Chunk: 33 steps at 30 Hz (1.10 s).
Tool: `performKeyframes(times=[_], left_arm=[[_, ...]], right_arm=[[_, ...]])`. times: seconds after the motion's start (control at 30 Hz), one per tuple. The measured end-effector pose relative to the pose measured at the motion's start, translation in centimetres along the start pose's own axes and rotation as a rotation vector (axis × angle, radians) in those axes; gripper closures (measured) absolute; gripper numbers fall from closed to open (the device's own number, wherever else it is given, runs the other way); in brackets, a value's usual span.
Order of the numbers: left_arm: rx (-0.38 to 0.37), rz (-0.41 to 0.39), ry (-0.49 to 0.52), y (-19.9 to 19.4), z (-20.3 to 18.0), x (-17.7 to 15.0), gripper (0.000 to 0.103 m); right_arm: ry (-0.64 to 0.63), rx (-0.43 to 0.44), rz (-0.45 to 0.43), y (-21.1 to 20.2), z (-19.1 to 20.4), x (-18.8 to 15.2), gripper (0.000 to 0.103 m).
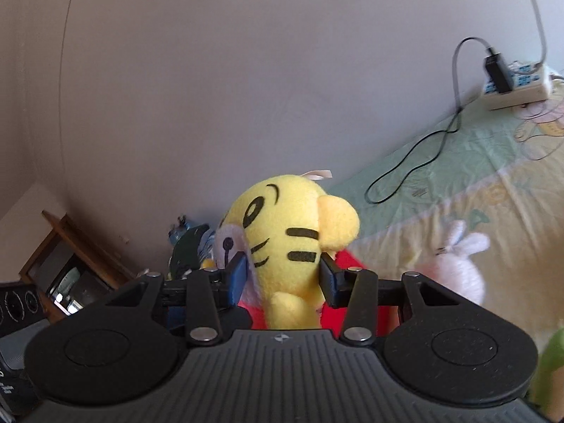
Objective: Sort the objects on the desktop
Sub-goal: 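Grasp the yellow tiger plush with the right gripper and lift it, then lower the tiger plush into the red box and open the right gripper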
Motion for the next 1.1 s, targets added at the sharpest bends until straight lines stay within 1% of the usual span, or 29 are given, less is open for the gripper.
performKeyframes(times=[0.07, 0.13, 0.2, 0.23, 0.3, 0.37, 0.4, 0.43, 0.47, 0.53, 0.57, 0.63, 0.67, 0.7, 0.77, 0.83, 0.93, 1.0, 1.1], left_arm=[[0.02, 0.017, 0.024, -0.5, 1.6, -0.7, 0.043], [0.042, 0.021, 0.036, -0.3, 3.6, -1.8, 0.043], [0.064, 0.069, 0.001, 0.5, 6.3, -3.4, 0.043], [0.068, 0.094, -0.02, 0.7, 7.6, -4.1, 0.048], [0.069, 0.126, -0.08, 0.4, 10.2, -5.1, 0.05], [0.058, 0.131, -0.121, 0.0, 11.9, -5.5, 0.05], [0.051, 0.138, -0.135, -0.1, 12.6, -5.8, 0.05], [0.039, 0.141, -0.149, -0.2, 13.1, -6.0, 0.05], [0.027, 0.143, -0.166, -0.1, 13.4, -6.1, 0.048], [0.005, 0.154, -0.199, 0.0, 14.5, -6.5, 0.048], [-0.007, 0.161, -0.205, 0.5, 15.0, -6.6, 0.047], [-0.024, 0.189, -0.215, 1.4, 14.9, -6.9, 0.046], [-0.034, 0.211, -0.226, 2.1, 15.1, -7.4, 0.046], [-0.055, 0.241, -0.239, 2.7, 15.0, -7.8, 0.046], [-0.072, 0.296, -0.25, 4.4, 14.7, -8.7, 0.046], [-0.1, 0.32, -0.253, 5.6, 14.2, -9.1, 0.046], [-0.133, 0.329, -0.213, 7.0, 13.1, -9.0, 0.045], [-0.15, 0.32, -0.143, 7.6, 11.9, -8.6, 0.043], [-0.162, 0.316, -0.054, 8.3, 10.5, -9.1, 0.031]], right_arm=[[-0.048, 0.037, 0.038, 2.3, 2.5, -1.8, 0.068], [-0.156, -0.006, 0.033, 4.6, 4.4, -3.0, 0.072], [-0.226, -0.041, 0.055, 7.1, 4.9, -4.3, 0.084], [-0.241, -0.075, 0.078, 8.4, 4.6, -5.1, 0.087], [-0.267, -0.121, 0.117, 9.9, 3.8, -6.5, 0.087], [-0.32, -0.201, 0.128, 10.4, 2.9, -7.4, 0.087], [-0.33, -0.218, 0.122, 10.3, 2.6, -7.4, 0.086], [-0.313, -0.218, 0.115, 10.1, 2.5, -7.2, 0.085], [-0.269, -0.209, 0.109, 9.7, 2.4, -7.0, 0.079], [-0.201, -0.22, 0.078, 8.9, 2.4, -6.3, 0.071], [-0.186, -0.229, 0.059, 8.5, 2.4, -6.0, 0.068], [-0.164, -0.235, 0.033, 7.5, 2.6, -5.5, 0.068], [-0.15, -0.234, 0.036, 7.3, 2.6, -5.5, 0.068], [-0.139, -0.237, 0.041, 7.2, 2.5, -5.5, 0.068], [-0.129, -0.254, 0.028, 6.9, 2.6, -5.4, 0.068], [-0.107, -0.261, 0.001, 6.4, 2.4, -5.1, 0.068], [-0.059, -0.27, -0.019, 5.5, 1.6, -4.8, 0.068], [-0.031, -0.281, -0.029, 4.8, 0.9, -4.7, 0.068], [0.0, -0.295, -0.043, 4.1, 0.3, -4.7, 0.069]])
Point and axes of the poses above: each gripper's, at about its wrist camera, not at the fingertips, and y roughly the way its jaws point, z to its left, x to its top, the point moved 8 cm from there along y, roughly the way its jaws point, and after that the axes turned 12 degrees about -z, right-handed, at the moved point
